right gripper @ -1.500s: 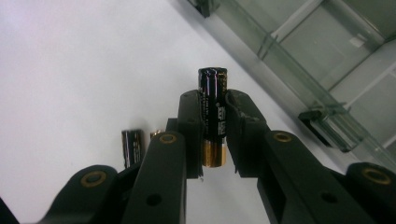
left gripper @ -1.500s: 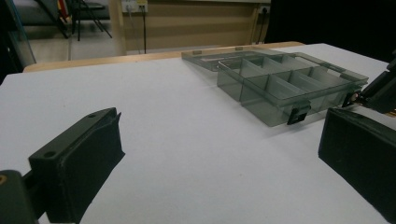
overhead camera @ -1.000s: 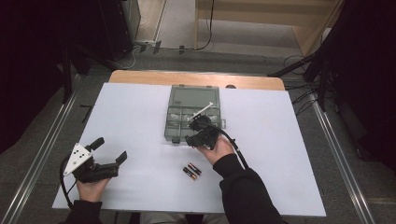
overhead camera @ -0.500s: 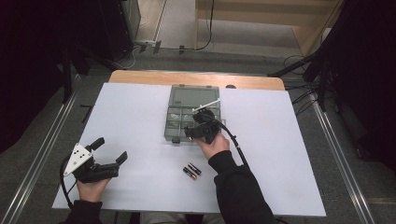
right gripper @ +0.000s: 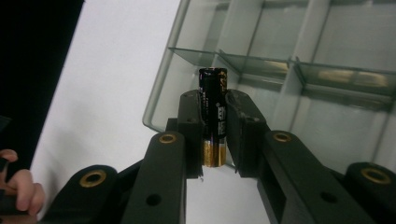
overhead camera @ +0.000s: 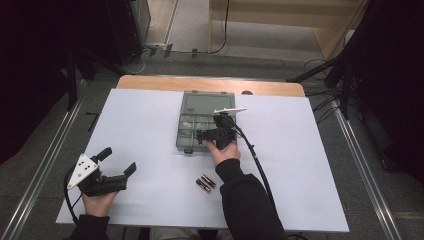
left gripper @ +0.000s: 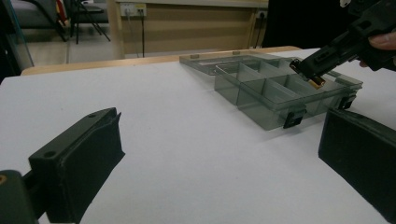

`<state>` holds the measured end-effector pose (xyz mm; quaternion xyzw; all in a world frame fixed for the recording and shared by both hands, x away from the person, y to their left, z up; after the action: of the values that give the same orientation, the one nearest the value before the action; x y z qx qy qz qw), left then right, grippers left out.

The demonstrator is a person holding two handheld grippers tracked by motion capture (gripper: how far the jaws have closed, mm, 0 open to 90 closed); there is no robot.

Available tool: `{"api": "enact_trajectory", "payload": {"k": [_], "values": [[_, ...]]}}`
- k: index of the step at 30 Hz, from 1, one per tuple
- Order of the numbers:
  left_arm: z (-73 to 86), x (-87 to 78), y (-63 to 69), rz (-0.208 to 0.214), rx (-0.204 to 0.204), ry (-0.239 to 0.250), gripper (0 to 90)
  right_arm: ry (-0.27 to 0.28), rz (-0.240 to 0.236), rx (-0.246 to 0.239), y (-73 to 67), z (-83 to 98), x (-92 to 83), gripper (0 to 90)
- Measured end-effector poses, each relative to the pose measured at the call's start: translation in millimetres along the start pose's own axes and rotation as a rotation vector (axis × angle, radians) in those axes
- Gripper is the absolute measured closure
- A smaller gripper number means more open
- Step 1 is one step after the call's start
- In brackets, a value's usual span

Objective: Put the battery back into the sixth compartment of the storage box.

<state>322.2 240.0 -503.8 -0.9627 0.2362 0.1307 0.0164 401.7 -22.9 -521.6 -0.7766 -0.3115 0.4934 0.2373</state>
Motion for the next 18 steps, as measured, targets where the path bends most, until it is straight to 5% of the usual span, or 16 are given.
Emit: {"api": "enact_trajectory", "payload": {"k": [8,12,13,16,18], "values": [[0.1,0.0,-0.5,0.007,-0.017,-0.002,0.0,0.017,0.028,0.029,5.5,-2.6,1.1,77.3],[-0.2,-0.3,0.4,0.011,-0.016,-0.001,0.0,0.043,0.027,0.115,7.9,-4.4,0.6,68.4],[0.0,-0.1,-0.2,0.009,-0.020,-0.003,0.0,0.060,-0.007,0.131,4.4,-5.4,-1.3,64.0],[-0.1,-0.3,0.1,0.010,-0.019,-0.002,0.0,0.064,-0.041,0.116,-1.9,-5.5,-5.1,58.6],[0.1,-0.3,0.4,0.011,-0.017,-0.004,0.0,0.067,-0.067,0.083,-6.4,-5.6,-7.3,45.4]]}}
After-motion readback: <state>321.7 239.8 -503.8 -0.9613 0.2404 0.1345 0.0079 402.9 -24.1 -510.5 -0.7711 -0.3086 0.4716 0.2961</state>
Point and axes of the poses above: each handheld gripper's, and its own axes: x roughly forward along the jaws, z roughly out of its underside, y roughly to its right, the point moved 9 cm from there along x, roughly forward along the jaws, and after that the axes turned 7 degrees about -z, right-handed, at the moved point
